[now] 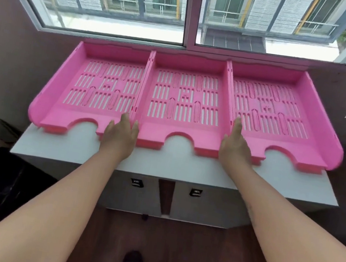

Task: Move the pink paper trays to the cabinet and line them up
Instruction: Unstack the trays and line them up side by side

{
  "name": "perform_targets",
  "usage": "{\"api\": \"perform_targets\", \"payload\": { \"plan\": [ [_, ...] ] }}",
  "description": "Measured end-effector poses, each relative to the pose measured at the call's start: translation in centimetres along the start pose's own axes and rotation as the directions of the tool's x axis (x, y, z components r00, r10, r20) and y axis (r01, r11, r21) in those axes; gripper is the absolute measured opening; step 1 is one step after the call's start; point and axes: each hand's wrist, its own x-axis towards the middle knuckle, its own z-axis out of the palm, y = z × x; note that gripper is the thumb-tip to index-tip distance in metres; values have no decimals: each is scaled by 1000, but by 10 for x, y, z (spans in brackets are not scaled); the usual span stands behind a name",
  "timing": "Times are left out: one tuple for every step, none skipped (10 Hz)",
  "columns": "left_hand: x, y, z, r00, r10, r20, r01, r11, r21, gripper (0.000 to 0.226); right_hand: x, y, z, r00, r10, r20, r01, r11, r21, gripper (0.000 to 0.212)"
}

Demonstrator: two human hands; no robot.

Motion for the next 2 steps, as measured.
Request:
{"api": "perform_targets", "payload": {
  "plan": [
    [8,-5,0,998,-8,56,10,999,-34,54,3,5,1,999,-25,27,25,1000,11,67],
    [1,-6,-11,999,13,32,-12,1000,-10,61,2,-3,-15,994,-49,95,47,999,21,74]
  ]
}}
